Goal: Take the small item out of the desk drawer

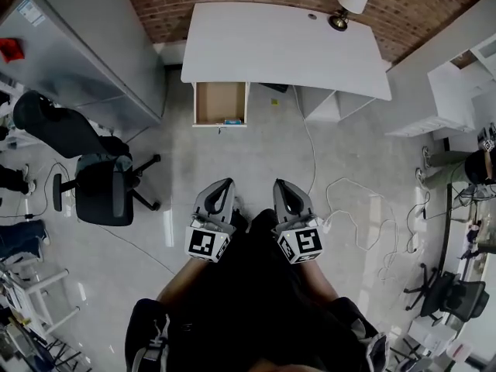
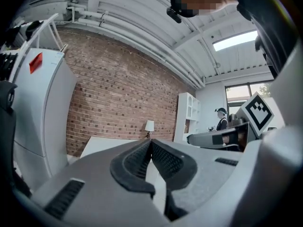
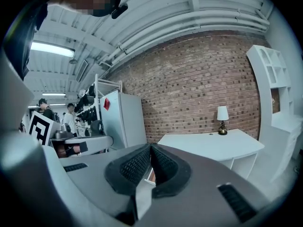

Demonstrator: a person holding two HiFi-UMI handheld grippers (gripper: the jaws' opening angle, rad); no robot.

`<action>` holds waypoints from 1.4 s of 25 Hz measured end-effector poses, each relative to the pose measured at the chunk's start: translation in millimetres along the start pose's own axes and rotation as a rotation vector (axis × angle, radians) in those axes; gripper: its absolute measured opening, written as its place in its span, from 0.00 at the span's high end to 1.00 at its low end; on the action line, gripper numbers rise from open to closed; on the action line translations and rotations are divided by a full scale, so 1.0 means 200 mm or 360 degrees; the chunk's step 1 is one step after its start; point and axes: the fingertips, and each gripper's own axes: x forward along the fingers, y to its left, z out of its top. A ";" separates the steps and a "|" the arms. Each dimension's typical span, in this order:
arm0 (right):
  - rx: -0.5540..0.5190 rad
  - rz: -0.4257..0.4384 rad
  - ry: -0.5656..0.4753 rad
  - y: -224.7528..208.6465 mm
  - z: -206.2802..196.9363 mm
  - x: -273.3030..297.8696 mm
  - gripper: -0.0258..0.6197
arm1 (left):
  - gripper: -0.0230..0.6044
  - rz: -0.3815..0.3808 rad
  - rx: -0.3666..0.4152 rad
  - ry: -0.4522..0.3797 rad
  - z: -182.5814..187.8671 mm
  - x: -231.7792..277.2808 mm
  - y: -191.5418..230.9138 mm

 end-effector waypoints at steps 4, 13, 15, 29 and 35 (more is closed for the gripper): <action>0.0006 0.0037 0.0014 -0.14 0.04 0.23 0.92 | 0.95 0.0054 -0.0036 0.0044 -0.03 0.22 0.11; -0.0021 0.0313 0.0024 -0.47 0.16 0.82 0.92 | 0.95 0.0325 -0.0003 0.0128 -0.06 0.71 0.41; -0.0038 0.0379 0.0042 -0.54 0.18 0.93 0.92 | 0.95 0.0376 0.0014 0.0108 -0.03 0.82 0.46; -0.0013 0.0587 0.0143 -0.84 0.21 1.50 0.92 | 0.95 0.0618 0.0039 0.0364 -0.31 1.33 0.88; 0.0034 0.0560 0.0209 -0.88 0.15 1.70 0.92 | 0.95 0.0610 -0.0040 0.0586 -0.67 1.49 1.07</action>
